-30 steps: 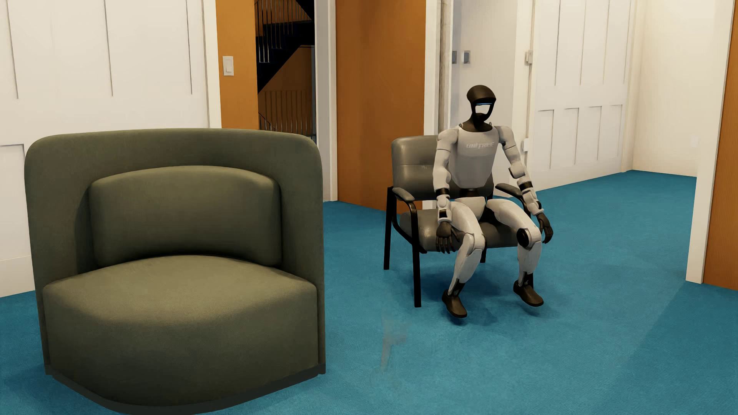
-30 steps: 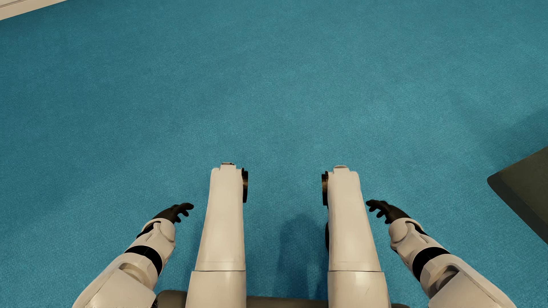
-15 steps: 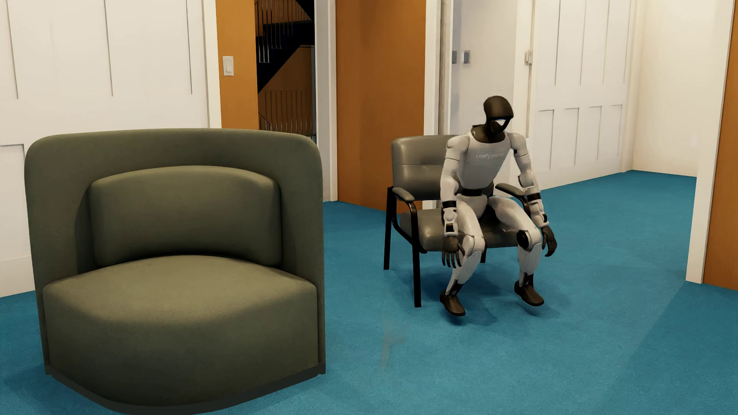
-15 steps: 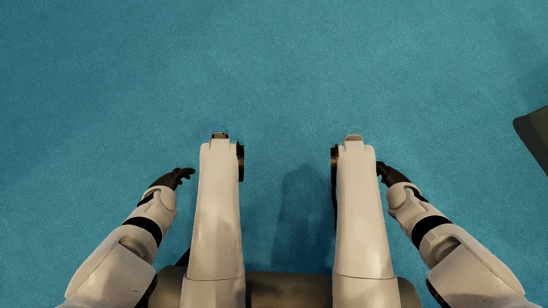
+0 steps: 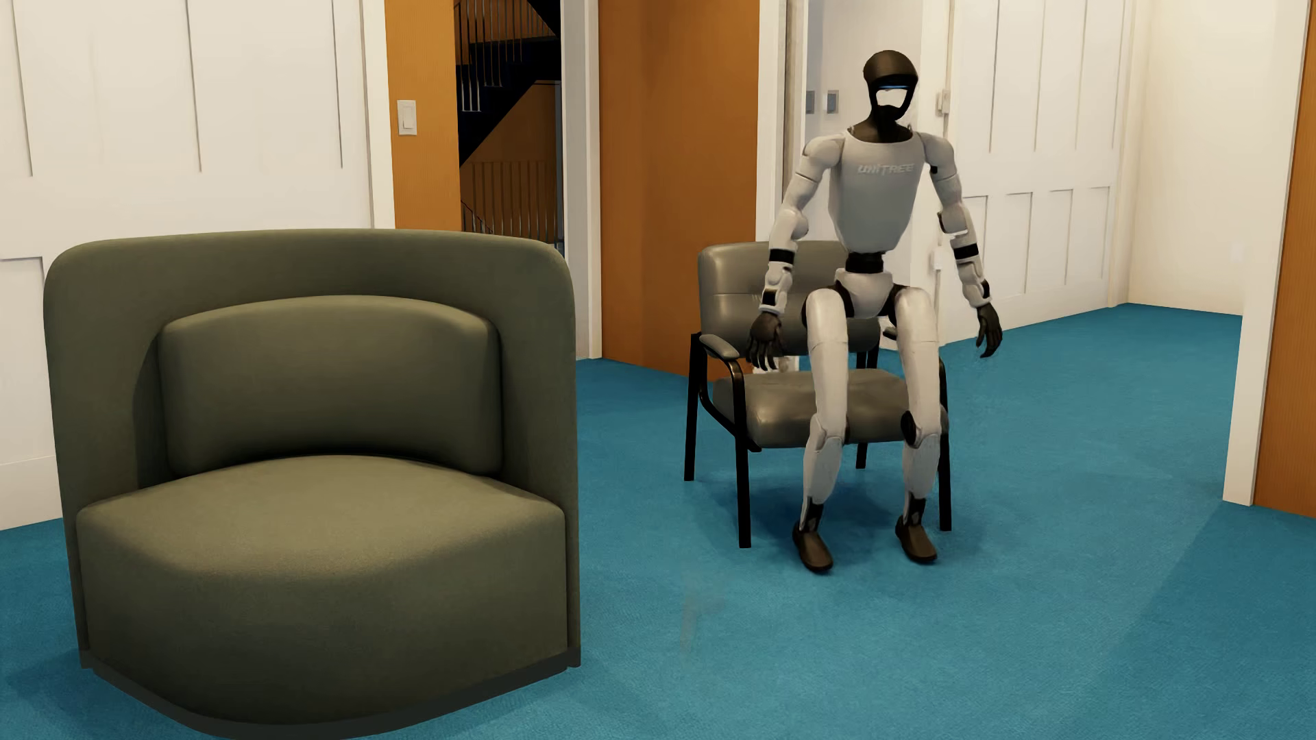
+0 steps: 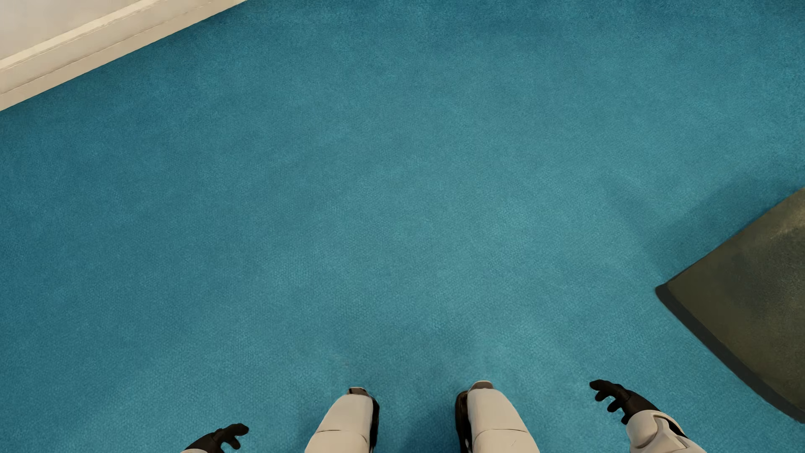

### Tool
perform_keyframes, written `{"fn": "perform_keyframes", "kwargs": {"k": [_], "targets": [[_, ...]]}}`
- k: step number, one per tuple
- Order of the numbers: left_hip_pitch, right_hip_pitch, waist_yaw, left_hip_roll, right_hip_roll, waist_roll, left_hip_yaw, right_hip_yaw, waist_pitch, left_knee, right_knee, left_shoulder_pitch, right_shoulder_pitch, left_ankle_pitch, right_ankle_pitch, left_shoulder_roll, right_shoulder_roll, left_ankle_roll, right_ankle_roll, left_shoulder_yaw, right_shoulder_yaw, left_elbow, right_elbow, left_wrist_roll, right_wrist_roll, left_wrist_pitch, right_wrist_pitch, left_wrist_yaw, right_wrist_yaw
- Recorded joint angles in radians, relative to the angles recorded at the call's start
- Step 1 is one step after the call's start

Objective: Stand up from the dark chair

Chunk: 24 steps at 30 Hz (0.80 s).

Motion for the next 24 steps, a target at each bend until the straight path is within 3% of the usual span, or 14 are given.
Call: {"fn": "perform_keyframes", "kwargs": {"k": [2,4,8,11,13,14,16,17,20,22,24], "targets": [[0.145,0.018,-0.015,0.020,-0.027,0.000,0.041,-0.012,-0.047,-0.170,0.020,0.060,0.031,0.046,0.072,0.008,-0.008,-0.021,0.111,0.056,-0.018,0.012,0.011,-0.012,-0.009,0.000,0.005,0.008,0.023],[0.281,0.030,-0.034,0.044,-0.050,0.007,0.094,-0.033,-0.074,-0.302,0.022,0.102,0.049,0.062,0.110,0.018,-0.010,-0.041,0.142,0.087,-0.037,0.036,0.016,-0.022,-0.008,0.008,0.008,0.023,0.019],[0.475,0.082,-0.043,0.074,-0.095,0.013,0.160,-0.054,-0.128,-0.444,-0.286,0.108,0.070,0.039,0.110,0.025,-0.016,-0.064,0.080,0.124,-0.059,0.080,0.030,-0.018,0.011,0.014,0.015,0.006,0.021],[0.589,0.118,-0.039,0.105,-0.106,0.032,0.188,-0.073,-0.159,-0.476,-0.456,0.091,0.075,0.012,0.118,0.017,-0.033,-0.083,0.023,0.146,-0.054,0.063,0.050,-0.031,-0.010,-0.009,0.018,0.025,0.042],[0.647,0.131,-0.044,0.153,-0.085,0.036,0.210,-0.101,-0.165,-0.458,-0.386,0.089,0.076,0.041,0.159,0.026,-0.019,-0.135,0.049,0.159,-0.065,0.036,0.051,-0.054,-0.022,-0.029,0.014,0.054,0.054],[0.652,0.147,-0.048,0.188,-0.058,0.039,0.212,-0.103,-0.169,-0.403,-0.370,0.100,0.080,0.082,0.199,0.031,-0.006,-0.175,0.025,0.166,-0.054,0.026,0.053,-0.059,-0.022,-0.036,0.013,0.067,0.047],[0.563,0.235,-0.035,0.236,-0.014,0.043,0.173,-0.105,-0.175,-0.150,-0.407,0.112,0.094,0.244,0.162,0.030,-0.002,-0.244,-0.062,0.188,-0.031,0.013,0.045,-0.056,-0.039,-0.031,0.018,0.067,0.044],[0.489,0.295,-0.016,0.244,0.005,0.053,0.147,-0.116,-0.164,0.003,-0.461,0.111,0.091,0.324,0.174,0.018,-0.015,-0.237,-0.103,0.209,-0.015,0.010,0.035,-0.061,-0.053,-0.030,0.020,0.077,0.041],[0.264,0.409,0.049,0.173,0.028,0.048,0.069,-0.129,-0.127,0.266,-0.516,0.140,0.056,0.211,0.144,-0.022,-0.042,-0.190,-0.122,0.271,0.055,0.009,0.033,-0.051,-0.048,-0.023,0.021,0.084,0.011],[0.134,0.480,0.085,0.094,0.034,0.047,0.035,-0.132,-0.121,0.177,-0.556,0.156,0.038,0.156,0.099,-0.043,-0.061,-0.146,-0.122,0.290,0.051,0.024,0.028,-0.021,-0.026,-0.008,0.016,0.040,0.005],[0.061,0.556,0.107,0.016,0.036,0.046,0.020,-0.136,-0.119,-0.089,-0.597,0.162,0.031,0.180,0.055,-0.063,-0.081,-0.130,-0.117,0.298,0.053,0.052,0.025,-0.036,-0.007,-0.011,0.001,0.036,0.000]]}}
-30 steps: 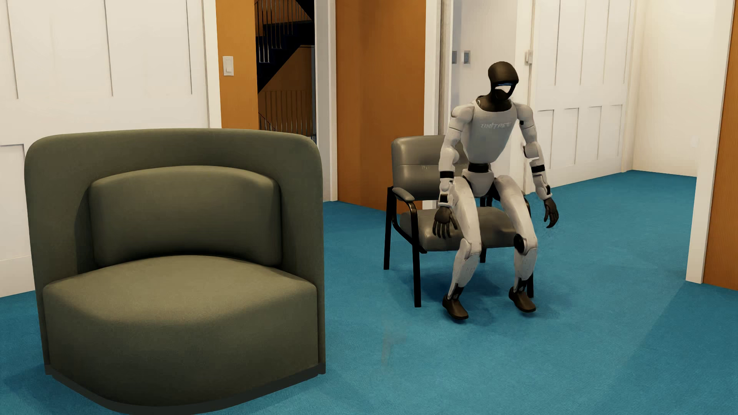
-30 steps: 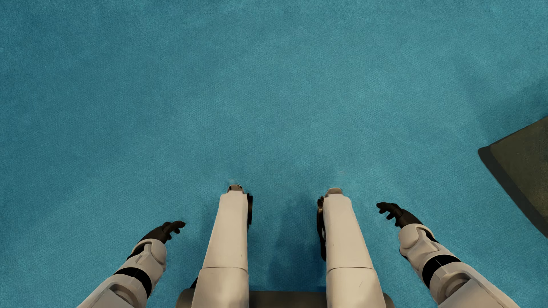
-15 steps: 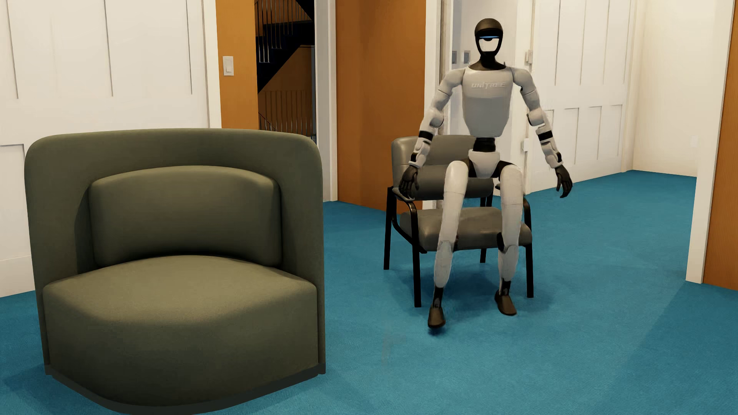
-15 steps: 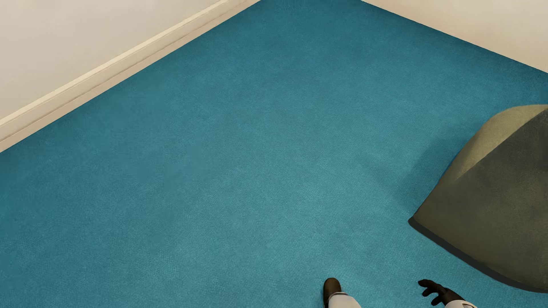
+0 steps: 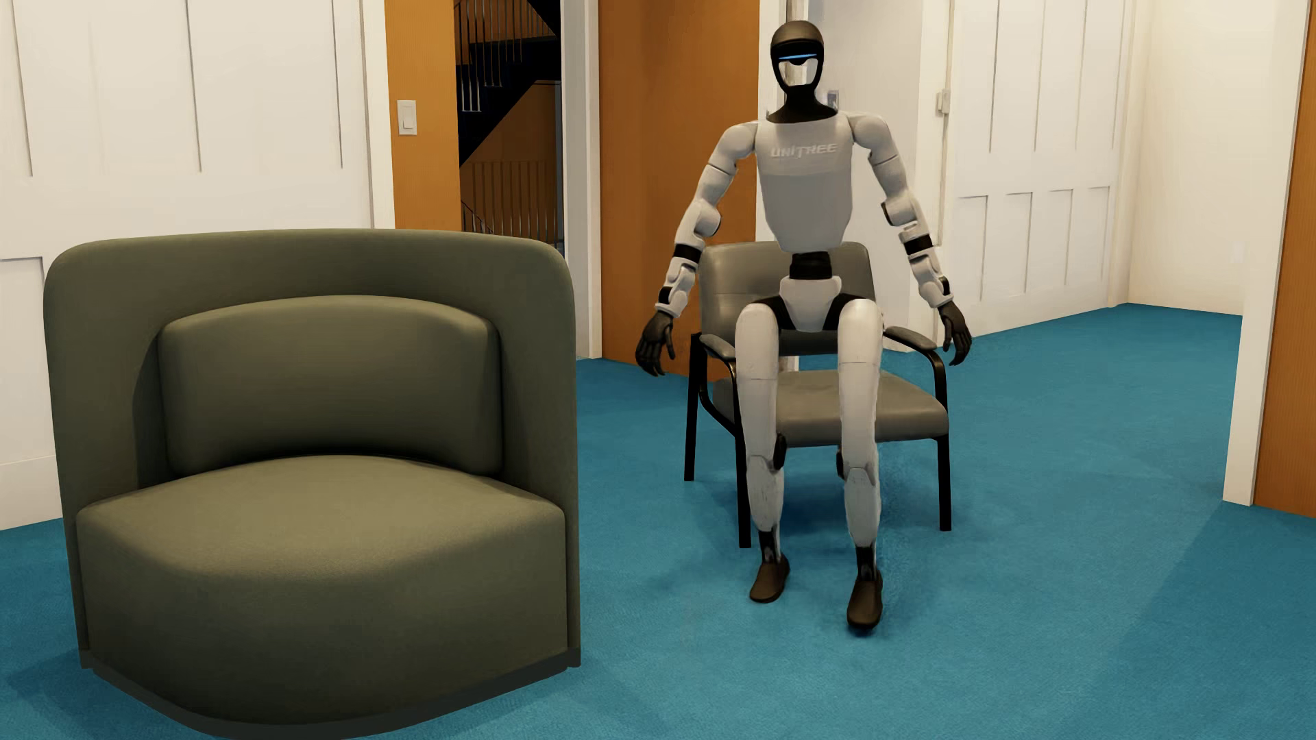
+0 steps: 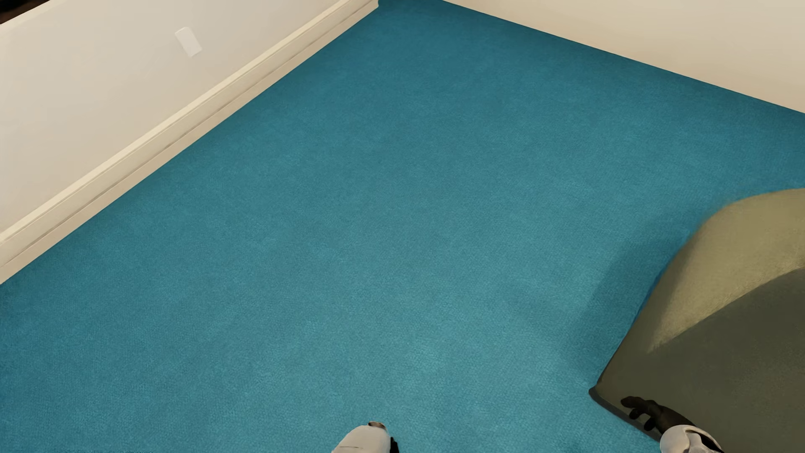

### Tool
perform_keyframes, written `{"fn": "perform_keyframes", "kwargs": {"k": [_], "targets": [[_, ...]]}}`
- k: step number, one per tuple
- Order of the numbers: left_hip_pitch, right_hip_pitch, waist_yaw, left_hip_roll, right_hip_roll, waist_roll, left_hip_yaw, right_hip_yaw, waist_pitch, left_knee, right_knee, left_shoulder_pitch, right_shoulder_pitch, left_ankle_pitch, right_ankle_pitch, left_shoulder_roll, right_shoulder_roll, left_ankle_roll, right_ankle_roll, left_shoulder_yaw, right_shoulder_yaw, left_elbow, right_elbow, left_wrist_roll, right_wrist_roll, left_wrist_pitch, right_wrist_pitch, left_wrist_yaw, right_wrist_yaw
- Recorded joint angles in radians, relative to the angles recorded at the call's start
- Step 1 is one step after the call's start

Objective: Stand up from the dark chair

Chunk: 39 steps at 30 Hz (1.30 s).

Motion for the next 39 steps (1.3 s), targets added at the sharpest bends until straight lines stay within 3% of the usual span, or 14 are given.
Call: {"fn": "perform_keyframes", "kwargs": {"k": [3,6,7,8,9,11,14,18,21,26,30,31,34,39], "targets": [[0.027,0.100,0.018,-0.058,0.023,0.006,0.030,-0.020,-0.018,-0.422,-0.014,0.036,0.004,0.153,-0.031,-0.001,-0.004,0.005,-0.010,0.012,0.027,0.016,0.017,-0.021,0.006,0.005,-0.009,0.006,0.000],[0.108,0.147,0.002,-0.032,0.034,-0.012,0.069,-0.031,-0.051,-0.393,0.166,0.089,0.025,0.159,-0.035,0.037,0.035,0.005,0.020,0.033,-0.011,0.035,0.013,-0.026,-0.012,0.023,-0.002,0.002,0.003],[0.145,0.113,-0.012,-0.042,-0.002,-0.023,0.053,-0.036,-0.050,-0.373,0.328,0.083,0.040,0.161,0.010,0.041,0.044,0.020,0.112,0.018,-0.031,0.056,0.013,-0.035,0.005,0.025,0.000,-0.004,-0.003],[0.184,0.054,-0.026,-0.047,-0.048,-0.031,0.045,-0.044,-0.048,-0.356,0.520,0.079,0.056,0.141,0.131,0.043,0.049,0.045,0.254,0.005,-0.041,0.058,0.010,-0.047,0.026,0.034,0.009,-0.003,0.002],[0.230,-0.022,-0.040,-0.046,-0.092,-0.040,0.054,-0.047,-0.038,-0.347,0.715,0.074,0.059,0.103,0.214,0.048,0.053,0.079,0.315,-0.001,-0.036,0.039,0.005,-0.065,0.042,0.036,0.016,0.007,0.019],[0.313,-0.134,-0.069,-0.036,-0.126,-0.039,0.064,-0.025,-0.013,-0.346,0.898,0.040,0.059,0.061,0.128,0.048,0.064,0.088,0.252,0.001,-0.016,0.018,0.024,-0.065,0.044,0.017,0.020,0.032,0.004],[0.372,-0.231,-0.096,0.009,-0.146,-0.034,0.052,0.014,-0.043,-0.351,0.700,0.017,0.094,0.011,0.064,0.052,0.079,0.048,0.204,-0.041,-0.064,-0.034,0.030,-0.077,0.059,-0.009,0.021,0.069,0.018],[0.317,-0.230,-0.093,0.078,-0.173,-0.049,0.005,0.113,-0.077,-0.215,0.171,-0.016,0.130,-0.082,0.218,0.058,0.076,-0.003,0.160,-0.131,-0.097,-0.050,0.040,-0.069,0.061,-0.023,0.019,0.076,0.015],[0.290,-0.224,-0.084,0.121,-0.210,-0.060,-0.037,0.139,-0.092,-0.200,0.118,-0.024,0.139,-0.085,0.317,0.051,0.062,-0.039,0.209,-0.157,-0.109,-0.033,0.033,-0.068,0.055,-0.025,0.015,0.071,0.020],[0.156,-0.134,-0.064,0.201,-0.162,-0.042,-0.078,0.092,-0.096,-0.186,0.088,-0.057,0.127,0.043,0.083,0.037,0.021,-0.111,0.148,-0.145,-0.127,0.019,0.003,-0.043,0.024,-0.027,-0.015,0.048,0.017],[0.119,-0.096,-0.069,0.167,-0.125,-0.028,-0.030,0.056,-0.101,-0.150,0.032,-0.058,0.117,0.038,0.064,0.025,0.012,-0.076,0.119,-0.190,-0.172,0.044,0.007,0.020,0.040,0.013,-0.019,-0.045,-0.004],[0.137,-0.088,-0.063,0.145,-0.130,-0.018,-0.017,0.049,-0.090,-0.166,0.028,-0.079,0.124,0.008,0.050,0.009,0.004,-0.091,0.167,-0.208,-0.149,0.071,-0.001,0.040,0.052,-0.021,-0.024,0.005,0.012],[0.181,-0.075,-0.062,0.106,-0.111,-0.008,0.007,0.040,-0.097,-0.239,0.001,-0.083,0.133,-0.017,0.060,0.012,0.030,-0.051,0.137,-0.207,-0.150,0.068,0.028,0.026,0.072,-0.030,-0.025,0.020,0.004],[0.222,-0.110,-0.075,0.092,-0.106,0.004,0.027,0.039,-0.088,-0.393,0.000,-0.070,0.150,0.063,0.076,0.024,0.081,-0.059,0.107,-0.219,-0.139,0.063,0.019,0.014,0.082,-0.040,-0.044,0.056,-0.010]]}}
